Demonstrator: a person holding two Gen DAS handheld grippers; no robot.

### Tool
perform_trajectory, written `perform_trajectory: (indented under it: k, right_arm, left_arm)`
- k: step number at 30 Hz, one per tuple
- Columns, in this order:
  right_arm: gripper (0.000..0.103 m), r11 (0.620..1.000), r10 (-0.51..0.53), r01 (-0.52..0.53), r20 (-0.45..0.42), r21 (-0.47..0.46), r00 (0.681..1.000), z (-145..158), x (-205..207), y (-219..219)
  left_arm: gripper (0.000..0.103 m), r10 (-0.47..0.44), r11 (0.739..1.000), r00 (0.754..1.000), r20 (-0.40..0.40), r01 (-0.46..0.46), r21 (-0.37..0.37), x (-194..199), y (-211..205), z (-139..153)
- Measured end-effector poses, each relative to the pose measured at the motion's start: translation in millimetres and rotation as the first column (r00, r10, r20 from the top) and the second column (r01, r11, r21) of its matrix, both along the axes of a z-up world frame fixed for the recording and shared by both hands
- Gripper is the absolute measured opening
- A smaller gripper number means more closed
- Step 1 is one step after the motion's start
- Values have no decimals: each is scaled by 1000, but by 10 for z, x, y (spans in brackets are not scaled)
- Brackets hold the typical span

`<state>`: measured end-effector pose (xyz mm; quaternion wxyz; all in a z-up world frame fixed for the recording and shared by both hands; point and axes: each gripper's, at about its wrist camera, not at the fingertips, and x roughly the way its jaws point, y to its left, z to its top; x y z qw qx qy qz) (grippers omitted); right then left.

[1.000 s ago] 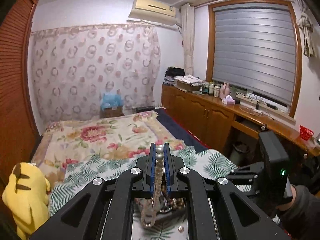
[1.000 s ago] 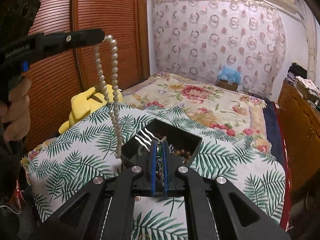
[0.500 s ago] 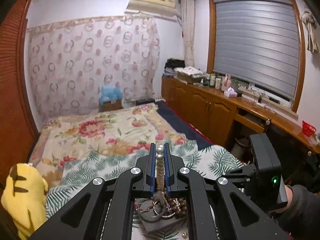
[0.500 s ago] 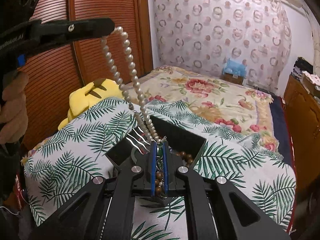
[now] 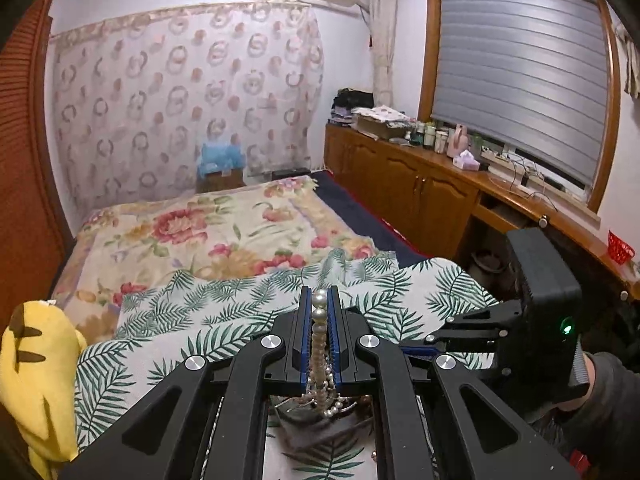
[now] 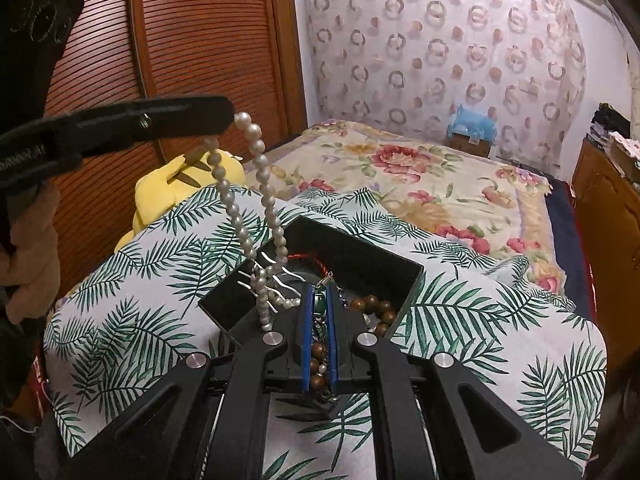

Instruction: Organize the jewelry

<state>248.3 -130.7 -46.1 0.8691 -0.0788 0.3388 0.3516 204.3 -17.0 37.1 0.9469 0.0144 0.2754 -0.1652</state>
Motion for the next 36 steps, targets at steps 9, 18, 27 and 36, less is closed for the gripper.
perform_trajectory:
  k: [9, 18, 27, 36]
  right_arm:
    - [34, 999, -40, 40, 14, 0, 999, -24, -89, -108]
    - [34, 997, -62, 60, -42, -44, 997, -262, -614, -411]
    - [34, 994, -45, 33, -111, -108, 993, -573, -1017, -480]
    - [34, 987, -19, -5, -146, -161, 989, -751, -1167, -417]
  left_arm:
    - [10, 14, 1000, 999, -40, -15, -3, 36, 50, -184]
    - [33, -38, 999, 995, -88, 39, 8, -248, -20, -465]
    - [34, -80, 996, 979, -189, 87, 30, -458, -110, -909]
    - [34, -125, 987, 952, -279, 148, 65, -525, -269, -1297]
